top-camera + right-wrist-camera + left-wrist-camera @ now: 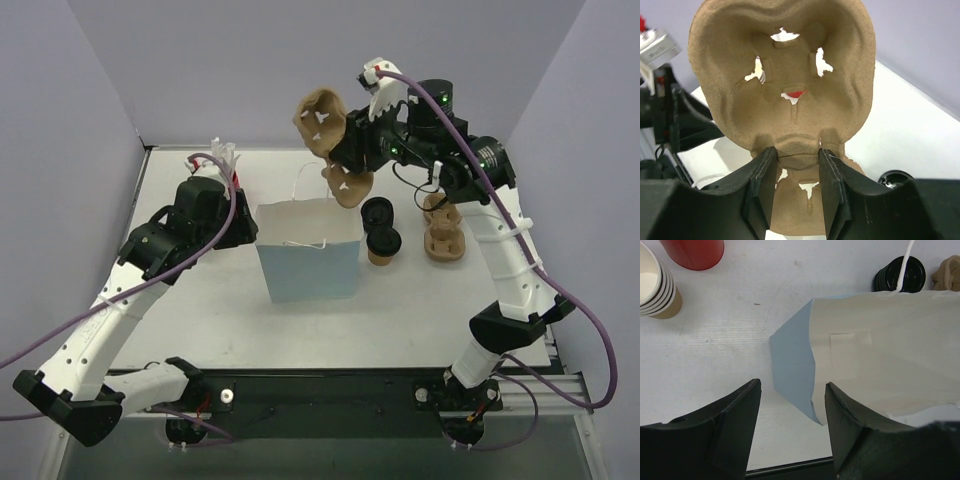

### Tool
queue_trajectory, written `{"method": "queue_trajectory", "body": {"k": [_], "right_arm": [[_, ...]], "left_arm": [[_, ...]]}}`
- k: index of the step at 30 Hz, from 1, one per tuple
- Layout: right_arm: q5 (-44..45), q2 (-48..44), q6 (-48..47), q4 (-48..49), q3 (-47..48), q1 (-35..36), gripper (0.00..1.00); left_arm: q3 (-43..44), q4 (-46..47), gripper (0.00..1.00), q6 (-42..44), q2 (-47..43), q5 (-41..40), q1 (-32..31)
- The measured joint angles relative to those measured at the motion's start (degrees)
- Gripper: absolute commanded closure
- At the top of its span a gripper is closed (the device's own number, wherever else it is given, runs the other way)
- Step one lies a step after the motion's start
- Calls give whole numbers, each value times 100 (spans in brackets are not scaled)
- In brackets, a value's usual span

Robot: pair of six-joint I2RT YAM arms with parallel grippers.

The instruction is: Pack the takeout coffee

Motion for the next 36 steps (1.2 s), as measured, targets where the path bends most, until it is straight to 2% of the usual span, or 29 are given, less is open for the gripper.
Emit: {"method": "queue_trajectory", "body": {"k": [7,13,17,21,23,27,36], "right_arm": [[-658,-39,-437,391,-807,256,69],[-1038,-39,-748,487,-1495,267,69],[-1237,-50,-933,555,-1788,293,69],[-1342,-76,-1115,605,-2013,339,69],[-1344,-144,-1263,619,-2179,393,69],[-1290,-286,-1600,560,-2463,549,70],[-516,-380,-2271,267,-2776,1119,73]], "left_arm": [[-111,140,45,-254,-105,177,103],[-514,345,47,-367,-192,409,199],[-763,651,61,-448,-240,540,232],[-885,925,90,-498,-267,654,249],[-885,1058,99,-492,-273,726,260],[-885,1237,100,-487,-310,807,271],[-966,1360,100,-457,-382,1036,299]]}}
